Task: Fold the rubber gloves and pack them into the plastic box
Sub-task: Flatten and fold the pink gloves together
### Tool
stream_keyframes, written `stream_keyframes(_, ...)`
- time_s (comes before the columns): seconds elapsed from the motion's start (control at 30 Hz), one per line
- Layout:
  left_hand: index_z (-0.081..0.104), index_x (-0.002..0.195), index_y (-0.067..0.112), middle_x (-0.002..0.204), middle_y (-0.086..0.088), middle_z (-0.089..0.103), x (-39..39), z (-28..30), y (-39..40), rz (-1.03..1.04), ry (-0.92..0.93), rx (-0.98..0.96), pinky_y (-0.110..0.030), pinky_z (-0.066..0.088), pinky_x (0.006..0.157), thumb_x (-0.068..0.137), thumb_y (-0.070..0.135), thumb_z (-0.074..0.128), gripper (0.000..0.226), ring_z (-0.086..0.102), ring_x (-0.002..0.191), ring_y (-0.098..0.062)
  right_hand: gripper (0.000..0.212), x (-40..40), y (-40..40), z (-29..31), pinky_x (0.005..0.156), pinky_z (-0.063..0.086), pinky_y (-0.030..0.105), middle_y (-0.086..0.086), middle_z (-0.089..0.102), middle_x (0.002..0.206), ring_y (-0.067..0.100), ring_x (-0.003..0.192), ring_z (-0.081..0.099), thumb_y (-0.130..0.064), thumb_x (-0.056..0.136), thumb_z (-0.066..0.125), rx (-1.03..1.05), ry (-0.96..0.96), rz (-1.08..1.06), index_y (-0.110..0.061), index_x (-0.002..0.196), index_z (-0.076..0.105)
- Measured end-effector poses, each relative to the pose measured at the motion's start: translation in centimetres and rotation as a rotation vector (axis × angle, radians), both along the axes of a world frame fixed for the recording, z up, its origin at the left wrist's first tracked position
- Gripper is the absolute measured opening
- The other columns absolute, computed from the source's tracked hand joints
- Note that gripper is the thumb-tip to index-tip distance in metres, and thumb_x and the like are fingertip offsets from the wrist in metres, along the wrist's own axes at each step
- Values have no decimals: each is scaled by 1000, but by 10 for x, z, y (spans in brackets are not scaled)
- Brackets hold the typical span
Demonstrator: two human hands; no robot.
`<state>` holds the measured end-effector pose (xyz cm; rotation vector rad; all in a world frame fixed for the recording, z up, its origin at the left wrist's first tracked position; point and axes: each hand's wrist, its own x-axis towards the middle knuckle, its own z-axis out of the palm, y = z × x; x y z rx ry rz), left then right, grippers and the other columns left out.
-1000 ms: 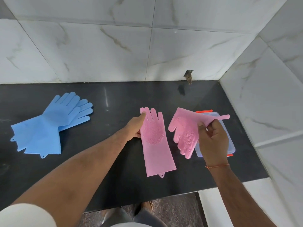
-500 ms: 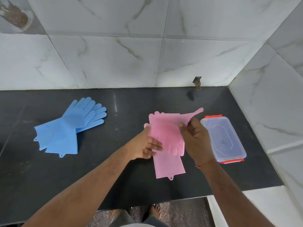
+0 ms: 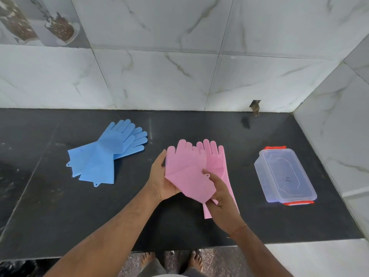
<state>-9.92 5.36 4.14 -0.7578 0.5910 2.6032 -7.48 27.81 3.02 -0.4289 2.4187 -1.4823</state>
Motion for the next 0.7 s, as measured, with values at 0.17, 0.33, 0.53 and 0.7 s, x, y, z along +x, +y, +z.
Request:
stream_keyframes(0.17, 78, 134, 32, 138, -12, 74, 11, 0, -6, 60, 2, -38, -57, 55, 104, 89, 57, 73, 51, 75, 115, -36, 80, 9, -1, -1, 127, 36, 43, -32, 48, 151, 4, 146, 38, 11, 98, 49, -33, -103, -86, -61, 127, 65)
stream_keyframes(0.33, 76, 139, 31, 143, -13, 73, 16, 4, -19, 92, -20, -134, -60, 55, 105, 101, 62, 58, 52, 72, 123, -39, 58, 6, -1, 4, 123, 40, 36, -37, 58, 131, -5, 127, 54, 7, 101, 52, 115, 2, -308, -47, 102, 72)
stream_keyframes(0.53, 48, 164, 33, 161, -2, 60, 35, 16, -10, 32, 115, -278, -56, 33, 132, 103, 75, 37, 75, 55, 151, -26, 40, 0, -54, 29, 94, 44, 1, -54, 51, 128, -24, 123, 49, -60, 97, 60, 13, -33, -94, -58, 136, 51)
stream_keyframes(0.7, 44, 165, 36, 156, -3, 65, 61, 15, 7, -32, 131, -325, -48, 42, 128, 93, 82, 31, 86, 61, 146, -23, 28, 4, -101, 34, 83, 53, 12, -38, 66, 110, -11, 108, 65, -62, 92, 62, -22, -71, -64, -71, 116, 52)
